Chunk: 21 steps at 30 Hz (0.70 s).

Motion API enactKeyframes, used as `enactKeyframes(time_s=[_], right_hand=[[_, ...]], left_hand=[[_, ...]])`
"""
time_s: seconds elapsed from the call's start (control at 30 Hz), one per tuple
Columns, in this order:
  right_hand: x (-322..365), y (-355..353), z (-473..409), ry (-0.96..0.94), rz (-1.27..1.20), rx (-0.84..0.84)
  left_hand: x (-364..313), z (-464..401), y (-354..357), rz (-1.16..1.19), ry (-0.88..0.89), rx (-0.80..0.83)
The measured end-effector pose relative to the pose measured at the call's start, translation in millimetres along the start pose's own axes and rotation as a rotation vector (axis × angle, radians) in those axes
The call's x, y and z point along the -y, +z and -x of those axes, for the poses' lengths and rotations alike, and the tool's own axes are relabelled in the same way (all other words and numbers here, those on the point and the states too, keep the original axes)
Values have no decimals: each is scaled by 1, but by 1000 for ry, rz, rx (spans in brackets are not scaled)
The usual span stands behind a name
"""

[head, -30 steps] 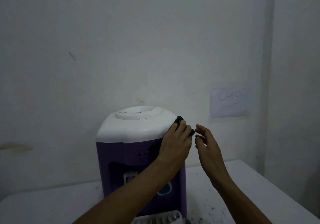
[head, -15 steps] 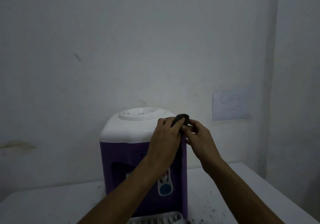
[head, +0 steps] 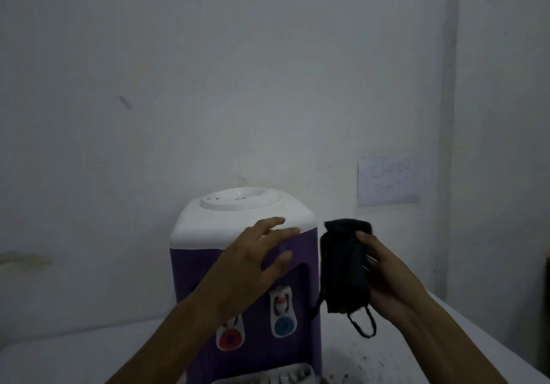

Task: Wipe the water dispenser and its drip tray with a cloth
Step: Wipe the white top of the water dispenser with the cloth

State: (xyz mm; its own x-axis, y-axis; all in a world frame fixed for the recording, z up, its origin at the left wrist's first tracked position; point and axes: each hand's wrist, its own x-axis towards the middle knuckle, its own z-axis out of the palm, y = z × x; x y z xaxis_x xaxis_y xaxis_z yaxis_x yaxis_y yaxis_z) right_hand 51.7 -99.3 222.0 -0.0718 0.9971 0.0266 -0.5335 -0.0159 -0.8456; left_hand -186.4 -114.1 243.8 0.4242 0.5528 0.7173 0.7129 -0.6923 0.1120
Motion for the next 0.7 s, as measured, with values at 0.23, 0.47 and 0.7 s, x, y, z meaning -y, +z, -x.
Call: enactKeyframes(time_s=[0.23, 0.47, 0.7], right_hand=[[-18, -32, 5, 206, -205, -151], [-3, 30, -9, 266, -359, -43], [15, 49, -20, 101, -206, -24]], left_hand=[[21, 13, -14, -25, -38, -71], [8, 2, -5, -23, -10, -58], [10, 8, -12, -64, -34, -98]])
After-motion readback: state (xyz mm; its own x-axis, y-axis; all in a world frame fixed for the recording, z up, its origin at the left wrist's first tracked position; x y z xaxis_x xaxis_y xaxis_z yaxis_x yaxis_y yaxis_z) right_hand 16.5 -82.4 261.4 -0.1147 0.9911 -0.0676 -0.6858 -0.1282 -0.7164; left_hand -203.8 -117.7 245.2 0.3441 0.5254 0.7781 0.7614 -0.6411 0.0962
